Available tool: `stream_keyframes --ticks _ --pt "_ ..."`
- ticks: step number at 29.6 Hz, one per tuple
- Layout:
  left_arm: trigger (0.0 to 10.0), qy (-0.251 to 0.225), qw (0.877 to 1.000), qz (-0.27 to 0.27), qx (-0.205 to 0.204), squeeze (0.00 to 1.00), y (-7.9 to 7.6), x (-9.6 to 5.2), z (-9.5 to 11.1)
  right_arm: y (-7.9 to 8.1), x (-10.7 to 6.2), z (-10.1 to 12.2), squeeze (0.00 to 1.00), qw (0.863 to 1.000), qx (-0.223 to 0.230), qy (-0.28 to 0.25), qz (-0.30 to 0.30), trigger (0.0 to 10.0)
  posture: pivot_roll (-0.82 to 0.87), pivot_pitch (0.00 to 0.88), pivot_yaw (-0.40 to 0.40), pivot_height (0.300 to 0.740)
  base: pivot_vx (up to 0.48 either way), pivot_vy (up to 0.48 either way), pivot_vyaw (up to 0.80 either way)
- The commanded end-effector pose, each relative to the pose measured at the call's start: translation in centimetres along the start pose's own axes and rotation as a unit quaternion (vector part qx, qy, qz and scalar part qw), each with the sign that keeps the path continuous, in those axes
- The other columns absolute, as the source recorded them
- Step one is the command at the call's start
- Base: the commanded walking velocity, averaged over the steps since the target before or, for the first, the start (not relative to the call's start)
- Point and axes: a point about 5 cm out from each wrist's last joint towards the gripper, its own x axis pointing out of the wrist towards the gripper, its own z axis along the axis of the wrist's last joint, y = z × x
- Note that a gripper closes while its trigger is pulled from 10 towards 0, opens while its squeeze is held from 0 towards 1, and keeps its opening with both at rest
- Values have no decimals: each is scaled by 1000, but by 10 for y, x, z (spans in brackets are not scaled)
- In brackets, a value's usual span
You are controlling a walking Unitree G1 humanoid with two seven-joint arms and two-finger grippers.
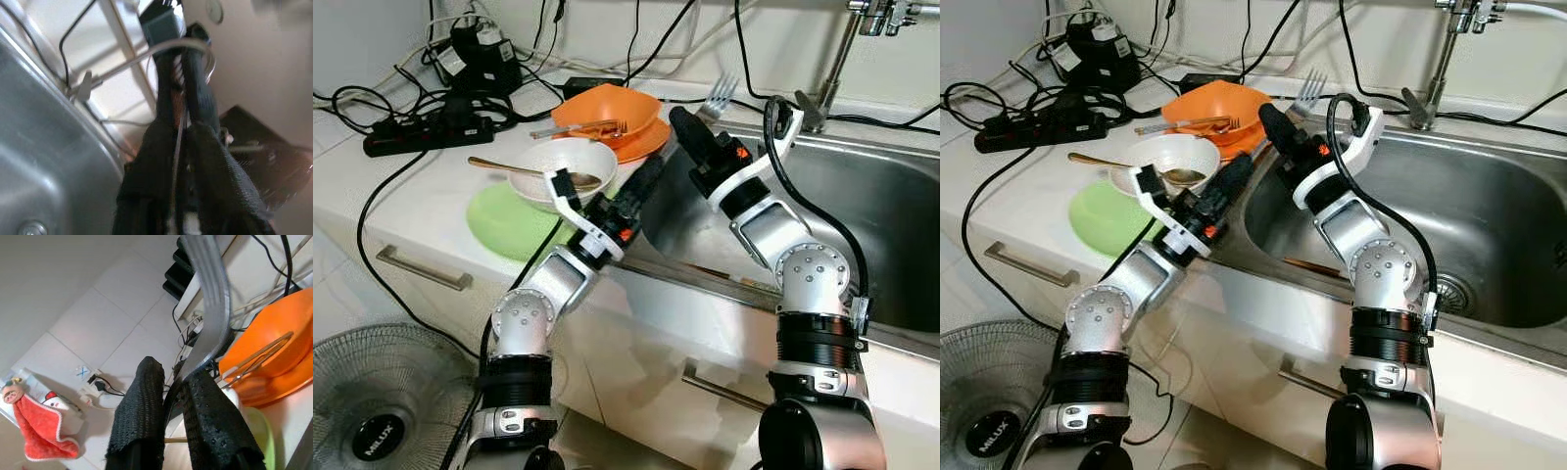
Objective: Kitchen organization
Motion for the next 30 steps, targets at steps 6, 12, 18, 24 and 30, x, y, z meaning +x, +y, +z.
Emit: stream_keyframes --ticks 6,12,18,24,30 --pt "10000 23 998 -31 58 1000 -22 14 2 -7 2 -2 0 1000 -6 5 -29 0 -93 0 117 740 0 0 0" --pt "10000 31 995 -12 92 1000 -22 7 15 -13 5 11 0 998 -13 -27 -54 0 -79 0 117 740 0 0 0" --pt "10000 52 993 -16 107 1000 -24 1 14 -20 6 18 0 996 -22 -44 -80 0 -70 0 117 740 0 0 0" --pt "10000 82 989 13 126 1000 -17 -11 8 -41 5 36 0 980 -74 -90 -163 0 -63 0 119 740 0 0 0" --pt "10000 91 986 32 137 1000 -13 -18 6 -52 2 50 0 967 -122 -103 -197 0 -62 0 115 740 0 0 0"
